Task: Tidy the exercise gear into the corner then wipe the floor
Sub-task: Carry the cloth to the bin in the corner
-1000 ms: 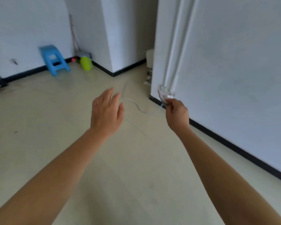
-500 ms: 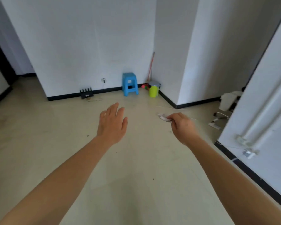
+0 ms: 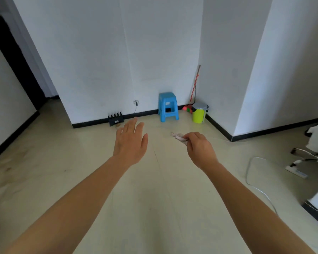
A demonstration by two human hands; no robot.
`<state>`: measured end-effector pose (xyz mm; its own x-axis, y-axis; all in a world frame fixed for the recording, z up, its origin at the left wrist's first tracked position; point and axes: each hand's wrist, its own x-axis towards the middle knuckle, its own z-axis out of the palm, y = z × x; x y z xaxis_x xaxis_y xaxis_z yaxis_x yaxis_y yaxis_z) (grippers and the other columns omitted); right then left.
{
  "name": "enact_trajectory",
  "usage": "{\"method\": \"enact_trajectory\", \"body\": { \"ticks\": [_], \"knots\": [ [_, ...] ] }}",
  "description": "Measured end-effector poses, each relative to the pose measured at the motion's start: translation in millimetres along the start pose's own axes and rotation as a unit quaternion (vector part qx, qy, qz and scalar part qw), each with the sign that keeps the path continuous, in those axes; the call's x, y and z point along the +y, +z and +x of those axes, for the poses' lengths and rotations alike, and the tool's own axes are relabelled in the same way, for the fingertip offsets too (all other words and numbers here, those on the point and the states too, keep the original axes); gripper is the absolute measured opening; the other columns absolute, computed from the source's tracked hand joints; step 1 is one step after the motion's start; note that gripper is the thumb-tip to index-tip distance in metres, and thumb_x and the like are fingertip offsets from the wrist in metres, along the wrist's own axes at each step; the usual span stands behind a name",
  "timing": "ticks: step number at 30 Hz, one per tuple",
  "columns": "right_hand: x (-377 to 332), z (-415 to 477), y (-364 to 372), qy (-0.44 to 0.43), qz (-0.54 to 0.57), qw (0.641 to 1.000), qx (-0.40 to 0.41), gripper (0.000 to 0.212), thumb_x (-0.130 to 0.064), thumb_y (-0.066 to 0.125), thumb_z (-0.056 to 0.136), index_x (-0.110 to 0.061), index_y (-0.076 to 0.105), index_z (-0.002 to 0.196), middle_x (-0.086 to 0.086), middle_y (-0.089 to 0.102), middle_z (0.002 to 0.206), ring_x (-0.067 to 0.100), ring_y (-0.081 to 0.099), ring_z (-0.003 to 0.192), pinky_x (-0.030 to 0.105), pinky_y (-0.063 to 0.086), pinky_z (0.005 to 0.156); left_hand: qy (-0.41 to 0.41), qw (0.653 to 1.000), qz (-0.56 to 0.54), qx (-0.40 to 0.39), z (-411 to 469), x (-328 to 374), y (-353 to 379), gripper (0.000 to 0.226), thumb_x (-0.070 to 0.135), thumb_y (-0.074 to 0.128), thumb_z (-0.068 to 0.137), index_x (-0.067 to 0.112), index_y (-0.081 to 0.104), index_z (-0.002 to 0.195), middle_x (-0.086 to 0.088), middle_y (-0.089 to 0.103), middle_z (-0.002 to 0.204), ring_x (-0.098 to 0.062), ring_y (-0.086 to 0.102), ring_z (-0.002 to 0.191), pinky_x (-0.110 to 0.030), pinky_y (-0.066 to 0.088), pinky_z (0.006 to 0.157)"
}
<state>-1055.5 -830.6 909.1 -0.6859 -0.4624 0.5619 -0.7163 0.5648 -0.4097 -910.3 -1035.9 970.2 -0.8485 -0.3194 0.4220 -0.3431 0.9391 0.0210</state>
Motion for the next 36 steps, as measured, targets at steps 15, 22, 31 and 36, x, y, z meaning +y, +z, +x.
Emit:
{"method": "enact_trajectory", "body": {
  "ticks": [15, 22, 31, 36],
  "knots": [
    [49, 364, 238, -0.009, 0.018, 1.000, -0.012, 0.019, -0.009, 0.049, 0.098, -0.007, 0.066, 0.107, 0.009, 0.063, 0.099, 0.022, 0.055, 0.084, 0.030, 0.039, 0.069, 0.033, 0.997, 0.014, 0.061, 344, -174, 156, 0.053, 0.040, 0.028, 0.100, 0.009, 0.047, 0.139, -0.015, 0.036, 0.154, -0.031, 0.036, 0.141, -0.051, 0.035, 0.110],
    [106, 549, 323, 0.002, -0.038, 0.999, 0.004, 0.017, -0.003, 0.051, 0.095, -0.005, 0.066, 0.103, 0.014, 0.065, 0.095, 0.029, 0.059, 0.085, 0.037, 0.048, 0.066, 0.061, 0.997, -0.008, 0.046, 567, -249, 237, 0.050, 0.035, 0.038, 0.101, 0.009, 0.044, 0.143, -0.016, 0.034, 0.155, -0.030, 0.033, 0.143, -0.050, 0.032, 0.111],
    [263, 745, 455, 0.070, -0.057, 0.995, 0.042, 0.018, -0.004, 0.050, 0.096, -0.007, 0.067, 0.102, 0.010, 0.067, 0.098, 0.026, 0.062, 0.086, 0.037, 0.052, 0.068, 0.080, 0.996, -0.042, 0.007, 823, -253, 411, 0.050, 0.036, 0.037, 0.102, 0.011, 0.041, 0.146, -0.012, 0.030, 0.158, -0.027, 0.028, 0.146, -0.048, 0.027, 0.115],
    [334, 884, 517, 0.066, -0.049, 0.996, 0.020, 0.022, -0.006, 0.048, 0.096, -0.006, 0.067, 0.107, 0.011, 0.067, 0.104, 0.027, 0.061, 0.093, 0.042, 0.054, 0.079, 0.055, 0.997, -0.041, -0.022, 971, -258, 481, 0.051, 0.038, 0.032, 0.103, 0.014, 0.035, 0.149, -0.011, 0.023, 0.161, -0.026, 0.022, 0.148, -0.048, 0.023, 0.117]
  ]
}}
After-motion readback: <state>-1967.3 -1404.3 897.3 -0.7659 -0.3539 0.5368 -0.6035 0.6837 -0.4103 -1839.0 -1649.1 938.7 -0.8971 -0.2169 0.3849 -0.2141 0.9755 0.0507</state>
